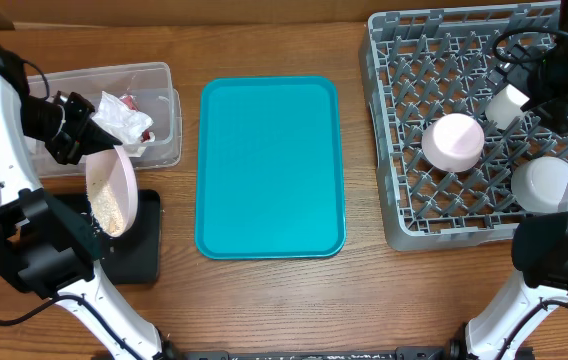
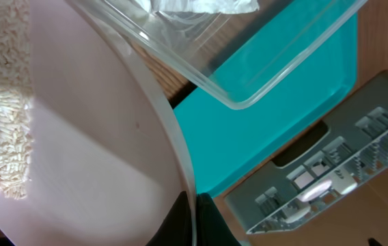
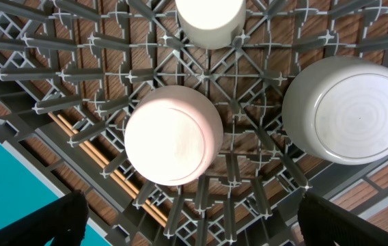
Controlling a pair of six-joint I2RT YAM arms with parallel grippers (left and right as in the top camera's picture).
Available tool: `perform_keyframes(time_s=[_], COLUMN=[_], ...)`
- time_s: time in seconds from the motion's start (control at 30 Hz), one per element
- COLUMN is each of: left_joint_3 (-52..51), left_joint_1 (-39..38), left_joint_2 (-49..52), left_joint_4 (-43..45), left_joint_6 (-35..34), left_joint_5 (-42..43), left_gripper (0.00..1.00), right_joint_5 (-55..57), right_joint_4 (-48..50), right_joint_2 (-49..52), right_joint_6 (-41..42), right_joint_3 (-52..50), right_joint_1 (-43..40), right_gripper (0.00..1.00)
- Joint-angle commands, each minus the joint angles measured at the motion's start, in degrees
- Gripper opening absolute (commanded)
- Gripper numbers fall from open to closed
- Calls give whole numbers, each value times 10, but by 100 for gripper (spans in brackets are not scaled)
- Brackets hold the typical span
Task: Sort waste into correct bins and load items into the dishwasher
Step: 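Tilt the plate with the left gripper to pour rice onto the black tray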
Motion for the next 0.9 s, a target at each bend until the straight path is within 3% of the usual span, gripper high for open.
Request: perform_keyframes(time_s=[0.0, 0.87], left_joint_3=[4, -10], left_joint_1=[15, 62], left_joint_2=[-17, -17], left_joint_4=[-2, -2], left_joint_6=[29, 38], left_joint_5=[43, 58], left_gripper=[4, 4], right_joint_5=[1, 1], right_joint_4=[2, 2], right_joint_2=[-9, -9], right_joint_6=[2, 3], right_joint_3=[17, 17], right_joint_1=[-1, -1], right_gripper=[100, 100])
